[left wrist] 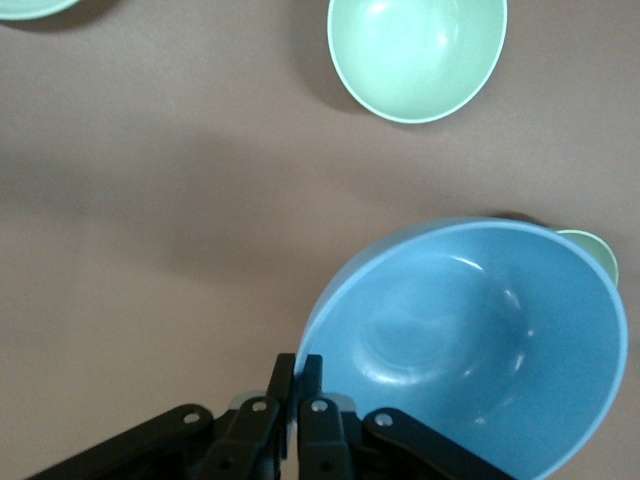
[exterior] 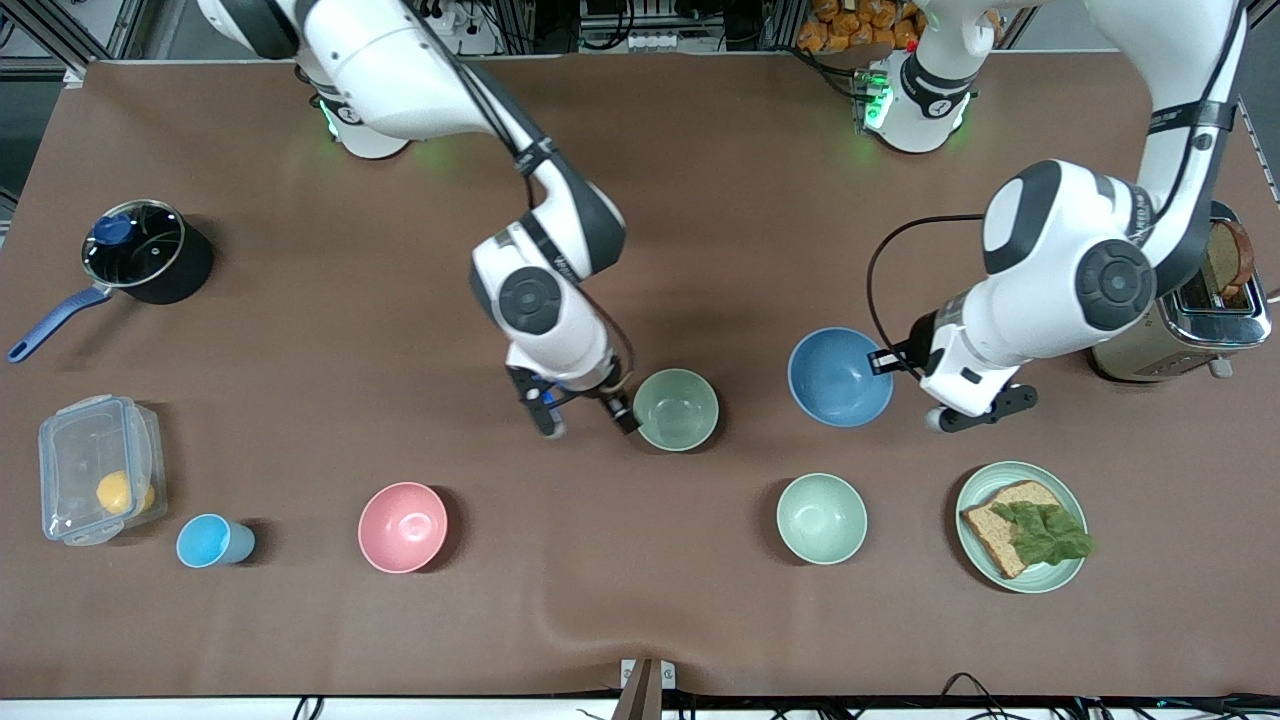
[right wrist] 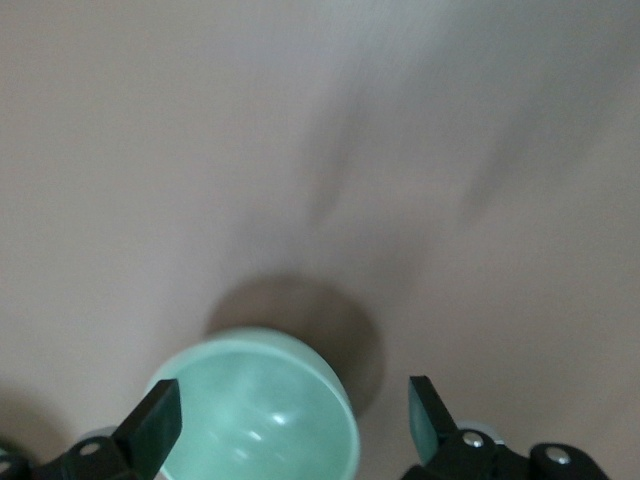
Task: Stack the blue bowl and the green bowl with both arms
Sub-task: 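Lift the blue bowl with the left gripper and lower it into the green bowl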
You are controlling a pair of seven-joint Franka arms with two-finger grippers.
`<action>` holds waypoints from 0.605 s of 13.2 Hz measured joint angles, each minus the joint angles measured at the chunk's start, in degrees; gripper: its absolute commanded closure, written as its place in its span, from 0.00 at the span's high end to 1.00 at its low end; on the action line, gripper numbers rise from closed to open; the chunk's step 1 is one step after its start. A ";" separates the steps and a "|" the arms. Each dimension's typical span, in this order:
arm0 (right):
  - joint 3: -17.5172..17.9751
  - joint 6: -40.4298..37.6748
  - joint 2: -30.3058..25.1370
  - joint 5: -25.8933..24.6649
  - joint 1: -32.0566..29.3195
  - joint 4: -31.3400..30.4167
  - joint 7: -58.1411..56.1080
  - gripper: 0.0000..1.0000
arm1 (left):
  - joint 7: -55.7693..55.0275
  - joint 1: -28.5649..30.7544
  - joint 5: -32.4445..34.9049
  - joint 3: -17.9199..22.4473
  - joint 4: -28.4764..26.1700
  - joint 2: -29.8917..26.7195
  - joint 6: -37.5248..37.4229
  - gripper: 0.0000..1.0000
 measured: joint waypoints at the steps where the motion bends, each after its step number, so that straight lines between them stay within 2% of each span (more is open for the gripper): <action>1: -0.04 0.65 0.22 0.03 -1.73 -0.17 2.66 1.00 | -0.91 -0.50 0.00 -0.01 0.00 0.27 0.15 0.00; 4: -0.05 5.29 2.36 2.09 -4.47 -1.03 7.77 1.00 | -2.83 -0.90 -0.59 -0.02 1.47 1.92 0.99 0.00; 8: 0.96 12.15 6.66 3.63 -3.37 -1.20 9.91 1.00 | -8.95 -5.49 -0.61 0.02 6.10 7.40 2.32 0.00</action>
